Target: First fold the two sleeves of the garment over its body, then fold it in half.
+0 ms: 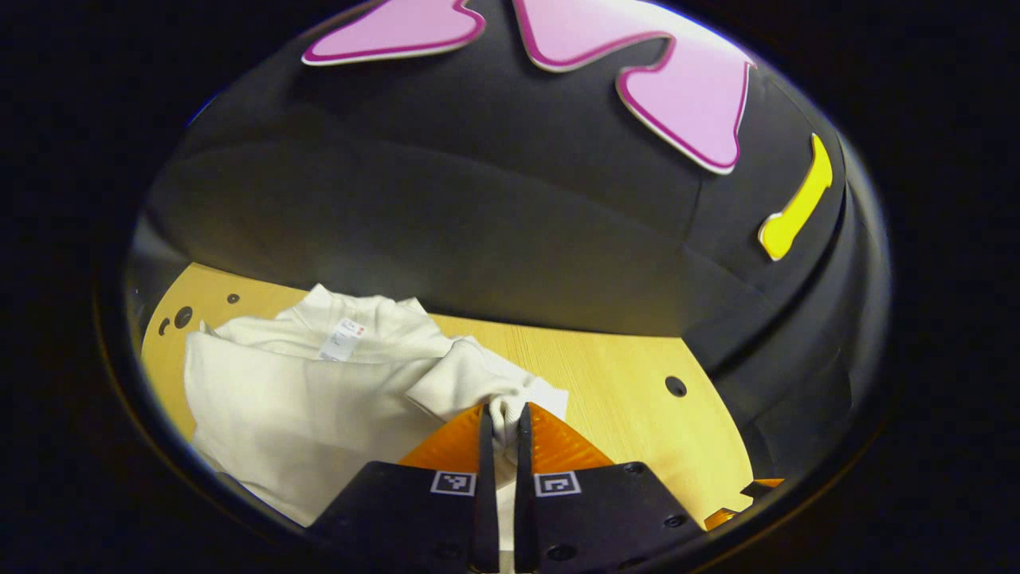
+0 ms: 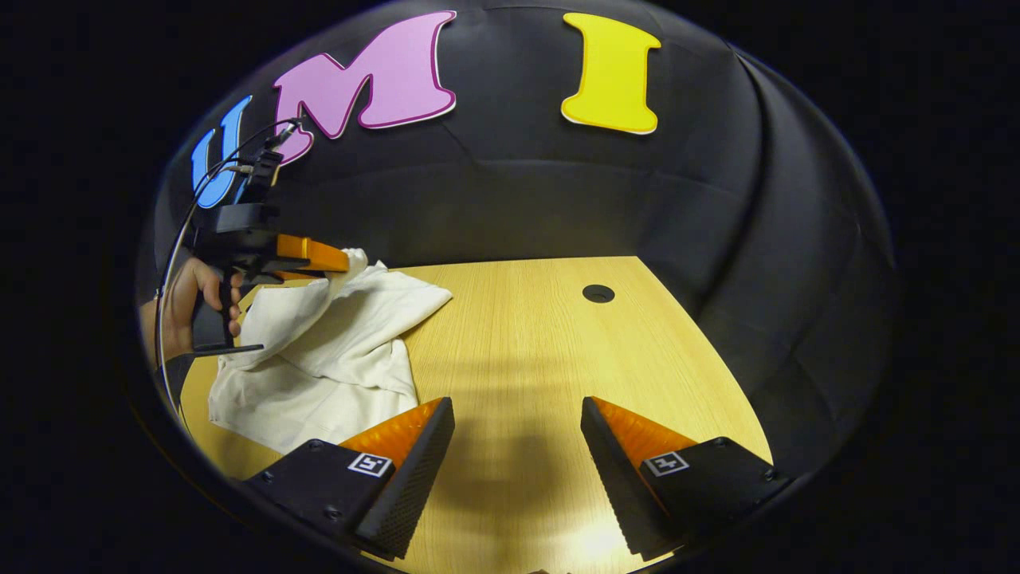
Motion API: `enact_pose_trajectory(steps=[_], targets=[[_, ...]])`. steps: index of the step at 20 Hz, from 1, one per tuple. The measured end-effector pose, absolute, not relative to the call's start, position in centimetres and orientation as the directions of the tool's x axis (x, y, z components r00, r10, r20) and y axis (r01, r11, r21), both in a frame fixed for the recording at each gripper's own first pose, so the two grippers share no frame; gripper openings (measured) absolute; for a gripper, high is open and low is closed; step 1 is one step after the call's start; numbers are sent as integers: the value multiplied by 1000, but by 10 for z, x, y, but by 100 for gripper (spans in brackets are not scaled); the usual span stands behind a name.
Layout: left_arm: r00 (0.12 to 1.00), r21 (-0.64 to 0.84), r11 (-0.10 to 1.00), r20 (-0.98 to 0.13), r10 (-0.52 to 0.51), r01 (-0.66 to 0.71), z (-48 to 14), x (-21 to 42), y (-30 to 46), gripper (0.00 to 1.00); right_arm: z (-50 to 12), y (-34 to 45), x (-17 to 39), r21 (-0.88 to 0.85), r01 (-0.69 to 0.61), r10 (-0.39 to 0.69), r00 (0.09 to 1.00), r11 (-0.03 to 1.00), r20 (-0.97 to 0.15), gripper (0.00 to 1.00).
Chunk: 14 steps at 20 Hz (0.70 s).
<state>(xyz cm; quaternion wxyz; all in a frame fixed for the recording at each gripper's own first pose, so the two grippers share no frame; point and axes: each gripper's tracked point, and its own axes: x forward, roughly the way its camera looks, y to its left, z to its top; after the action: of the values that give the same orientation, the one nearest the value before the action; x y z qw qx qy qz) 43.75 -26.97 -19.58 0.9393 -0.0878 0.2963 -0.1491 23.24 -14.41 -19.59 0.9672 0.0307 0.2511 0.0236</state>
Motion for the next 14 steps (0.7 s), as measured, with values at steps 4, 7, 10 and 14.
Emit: enact_pose_trajectory(steps=[4,7,10,14], targets=[[731,-289,919,-561,-389,268,-210,420,-295,19,-205,-137,222,48,-51,68,859,998,-508,98],[683,-336,872,-544,-488,355,-200,396,-310,56,-205,-132,215,33,-49,59,855,998,-516,98],[697,-288,888,-550,-460,359,-193,376,-276,96,-205,-123,208,40,-44,59,847,998,-528,98],[735,-238,923,-559,-384,301,-187,341,-204,98,-204,-107,197,50,-47,66,836,998,-544,98]])
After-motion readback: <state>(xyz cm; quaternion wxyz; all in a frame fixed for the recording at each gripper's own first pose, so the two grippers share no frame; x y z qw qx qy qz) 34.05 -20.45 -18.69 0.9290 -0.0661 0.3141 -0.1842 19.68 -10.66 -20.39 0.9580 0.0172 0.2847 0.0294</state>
